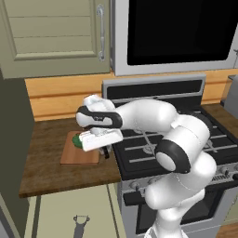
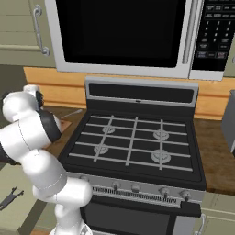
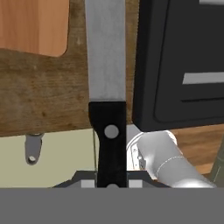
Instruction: Place the appropriate cutting tool for cutting the broccoli skin on the cutting board.
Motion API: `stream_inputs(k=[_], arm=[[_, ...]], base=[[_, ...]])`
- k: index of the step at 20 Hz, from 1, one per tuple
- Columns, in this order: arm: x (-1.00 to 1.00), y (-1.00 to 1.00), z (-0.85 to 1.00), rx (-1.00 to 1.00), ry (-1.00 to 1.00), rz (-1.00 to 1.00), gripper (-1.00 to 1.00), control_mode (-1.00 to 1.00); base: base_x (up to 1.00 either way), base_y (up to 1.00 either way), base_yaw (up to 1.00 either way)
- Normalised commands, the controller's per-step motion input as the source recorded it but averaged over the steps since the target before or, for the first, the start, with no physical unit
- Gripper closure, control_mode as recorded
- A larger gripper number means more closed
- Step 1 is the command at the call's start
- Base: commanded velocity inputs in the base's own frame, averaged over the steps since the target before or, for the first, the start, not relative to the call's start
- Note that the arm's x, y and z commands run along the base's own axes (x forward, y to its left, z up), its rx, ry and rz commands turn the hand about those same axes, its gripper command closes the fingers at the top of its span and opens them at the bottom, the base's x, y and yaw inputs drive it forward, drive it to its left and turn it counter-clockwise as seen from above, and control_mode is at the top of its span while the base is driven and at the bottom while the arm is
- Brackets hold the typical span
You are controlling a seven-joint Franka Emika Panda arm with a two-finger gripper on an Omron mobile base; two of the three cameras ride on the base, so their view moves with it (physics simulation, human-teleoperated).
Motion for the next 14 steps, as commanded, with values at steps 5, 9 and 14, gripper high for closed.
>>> stream_inputs(k=[5, 9, 14], arm=[[0.33, 0.00, -0.12, 0.03, 0.00, 0.00, 1.00, -1.00], [0.51, 0.02, -0.32, 0.02, 0.00, 0.00, 1.00, -1.00], [0.49, 0.32, -0.36, 0.01, 0.00, 0.00, 1.00, -1.00]], base=[[0.00, 0.00, 0.00], [0.00, 0.00, 0.00], [0.00, 0.00, 0.00]])
